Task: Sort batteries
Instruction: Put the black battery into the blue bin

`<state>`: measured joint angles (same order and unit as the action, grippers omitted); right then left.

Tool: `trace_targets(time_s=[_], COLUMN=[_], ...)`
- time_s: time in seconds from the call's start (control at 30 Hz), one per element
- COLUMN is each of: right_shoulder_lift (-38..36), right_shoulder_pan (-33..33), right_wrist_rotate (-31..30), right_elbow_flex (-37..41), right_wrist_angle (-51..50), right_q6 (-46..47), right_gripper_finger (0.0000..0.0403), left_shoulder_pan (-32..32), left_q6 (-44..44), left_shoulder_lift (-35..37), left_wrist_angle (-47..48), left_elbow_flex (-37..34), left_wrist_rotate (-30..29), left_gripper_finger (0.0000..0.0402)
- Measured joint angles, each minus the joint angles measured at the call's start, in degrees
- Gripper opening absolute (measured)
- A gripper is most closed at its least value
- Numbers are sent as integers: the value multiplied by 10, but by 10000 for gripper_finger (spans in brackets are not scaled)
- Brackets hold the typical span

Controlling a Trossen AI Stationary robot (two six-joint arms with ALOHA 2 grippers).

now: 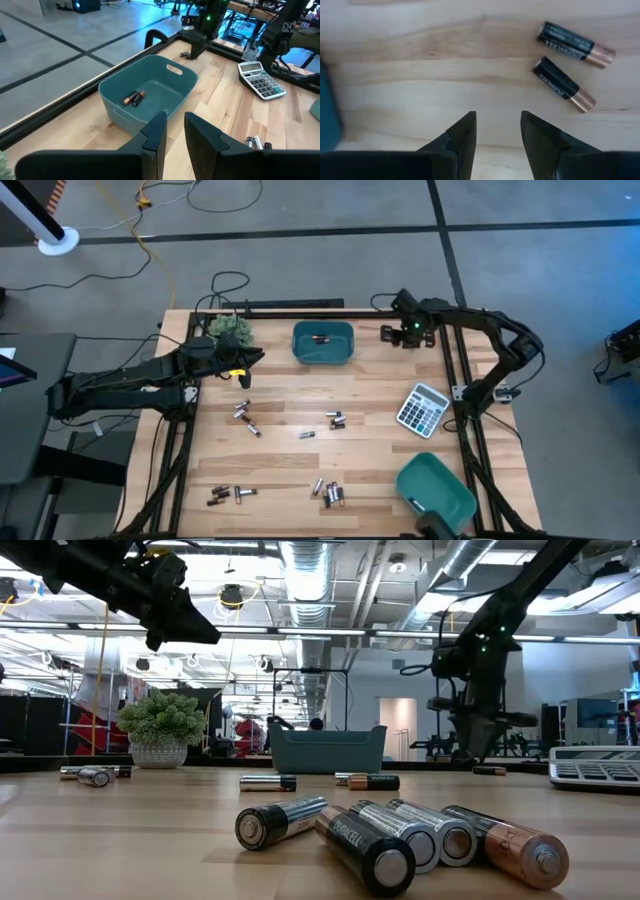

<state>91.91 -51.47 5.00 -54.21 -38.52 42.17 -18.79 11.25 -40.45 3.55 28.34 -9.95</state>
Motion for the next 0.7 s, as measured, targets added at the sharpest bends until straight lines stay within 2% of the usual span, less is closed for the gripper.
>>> trace_targets(time_s=[0.23,0.53,0.7], right_shoulder_lift=[-32,-106,-111], right_shoulder_pan=[-65,-71,-82], right_wrist_rotate=[-21,-21,-21], right_elbow_flex=[-10,-55,-85], right_wrist_angle=[-41,-96,-122], right_q6=[-17,-77,-93], right_gripper_finger=[168,168,168], left_shoulder_pan=[0,0,0], left_q6=[1,6,5], left_shoulder_lift=[0,0,0], left_wrist_angle=[-1,-1,-5], left_elbow_flex=[0,0,0], left_wrist_rotate=[-1,-5,-6], left_gripper_finger=[62,62,62])
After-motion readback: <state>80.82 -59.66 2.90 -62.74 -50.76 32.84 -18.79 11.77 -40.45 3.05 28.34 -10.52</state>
